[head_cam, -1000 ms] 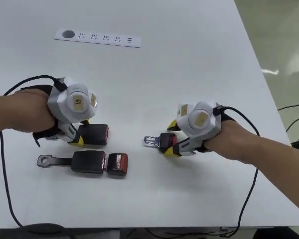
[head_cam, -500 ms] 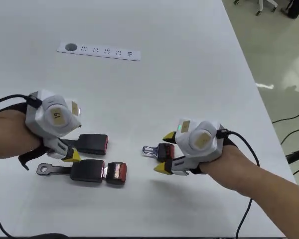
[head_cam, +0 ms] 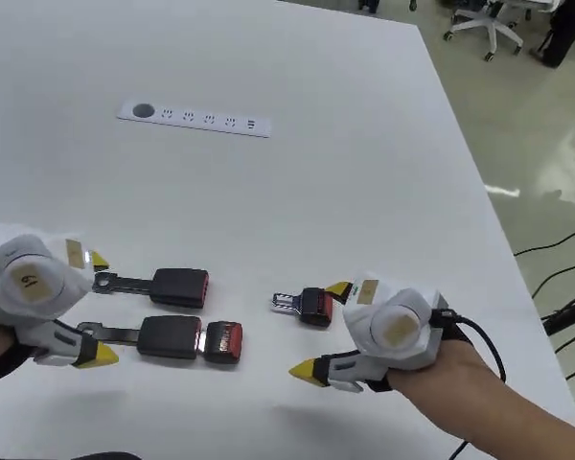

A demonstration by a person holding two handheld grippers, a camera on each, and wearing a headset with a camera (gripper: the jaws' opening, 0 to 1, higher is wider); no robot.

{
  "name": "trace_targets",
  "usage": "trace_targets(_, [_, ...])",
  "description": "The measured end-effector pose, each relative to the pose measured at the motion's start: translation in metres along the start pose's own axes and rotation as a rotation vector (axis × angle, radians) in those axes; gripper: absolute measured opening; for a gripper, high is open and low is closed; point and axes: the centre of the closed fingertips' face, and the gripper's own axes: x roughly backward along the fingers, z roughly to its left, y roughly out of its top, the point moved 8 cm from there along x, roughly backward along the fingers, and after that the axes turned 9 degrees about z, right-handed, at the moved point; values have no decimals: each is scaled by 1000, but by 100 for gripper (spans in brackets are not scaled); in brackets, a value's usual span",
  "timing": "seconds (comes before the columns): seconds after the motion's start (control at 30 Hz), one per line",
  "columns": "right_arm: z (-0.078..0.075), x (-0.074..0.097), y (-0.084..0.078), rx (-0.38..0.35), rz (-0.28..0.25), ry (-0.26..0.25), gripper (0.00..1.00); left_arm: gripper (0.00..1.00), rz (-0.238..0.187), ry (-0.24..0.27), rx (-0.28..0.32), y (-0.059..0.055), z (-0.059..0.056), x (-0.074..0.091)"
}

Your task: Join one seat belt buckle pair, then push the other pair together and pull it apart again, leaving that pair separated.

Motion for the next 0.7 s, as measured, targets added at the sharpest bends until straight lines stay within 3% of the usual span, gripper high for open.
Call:
trace_targets(0.3, [12, 11, -12, -59, -15, -31, 80, 90, -38, 30, 120, -31, -11, 20])
trace_targets(0.47, [18, 18, -18, -109, -43, -38, 84, 94, -39, 26, 187, -49, -13, 23])
trace_targets(0.7, [17, 21, -28, -182, -87, -70, 97, 100, -97, 20, 245, -57, -22, 27])
